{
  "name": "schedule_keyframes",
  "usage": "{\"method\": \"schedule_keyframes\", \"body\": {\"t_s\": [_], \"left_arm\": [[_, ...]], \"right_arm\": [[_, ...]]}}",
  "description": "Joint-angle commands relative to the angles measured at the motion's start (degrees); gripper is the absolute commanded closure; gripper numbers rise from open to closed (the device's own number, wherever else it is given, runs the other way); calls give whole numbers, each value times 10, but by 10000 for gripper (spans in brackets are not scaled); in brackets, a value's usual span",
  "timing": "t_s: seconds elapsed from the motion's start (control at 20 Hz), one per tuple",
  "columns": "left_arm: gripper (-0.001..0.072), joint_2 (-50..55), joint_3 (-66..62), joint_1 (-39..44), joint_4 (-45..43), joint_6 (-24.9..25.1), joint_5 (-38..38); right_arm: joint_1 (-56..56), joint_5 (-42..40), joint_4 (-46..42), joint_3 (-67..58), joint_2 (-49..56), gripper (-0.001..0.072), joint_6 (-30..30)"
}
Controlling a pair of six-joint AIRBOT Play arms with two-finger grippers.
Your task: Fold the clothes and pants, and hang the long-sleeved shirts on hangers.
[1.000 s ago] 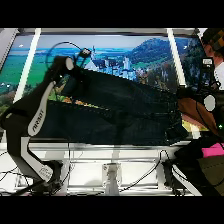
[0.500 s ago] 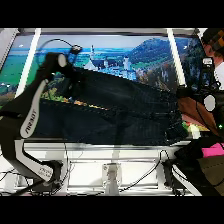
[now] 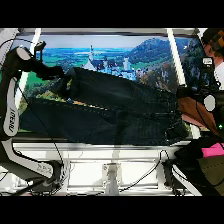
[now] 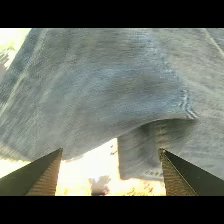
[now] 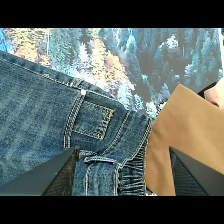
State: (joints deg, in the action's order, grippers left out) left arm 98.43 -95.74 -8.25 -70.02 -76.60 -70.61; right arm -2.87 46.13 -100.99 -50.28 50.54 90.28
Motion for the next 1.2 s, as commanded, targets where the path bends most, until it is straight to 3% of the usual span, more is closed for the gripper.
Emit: {"method": "schedule_keyframes", "body": {"t_s": [0.0, 0.3, 0.65, 0.75, 0.85, 1.05, 1.1, 1.15], "left_arm": [[7, -1, 19, -43, 11, -8, -20], [9, -1, 101, -86, 11, -16, 28], [10, 38, 111, -86, 12, -27, 70], [21, 52, 111, -86, 23, -27, 76], [105, 63, 111, -86, 50, -27, 97], [106, 80, 111, -85, 101, -24, 139], [203, 85, 111, -85, 106, -24, 141], [369, 87, 111, -84, 108, -22, 141]], "right_arm": [[0, -10, 0, 0, 0, 101, 1], [0, -11, 1, 0, 0, 101, 1], [0, -11, 1, 0, 0, 101, 1], [0, -11, 1, 0, 0, 101, 1], [0, -11, 1, 0, 0, 101, 1], [0, -11, 2, 0, 0, 101, 1], [0, -11, 2, 0, 0, 101, 1], [0, -11, 2, 0, 0, 101, 1]]}}
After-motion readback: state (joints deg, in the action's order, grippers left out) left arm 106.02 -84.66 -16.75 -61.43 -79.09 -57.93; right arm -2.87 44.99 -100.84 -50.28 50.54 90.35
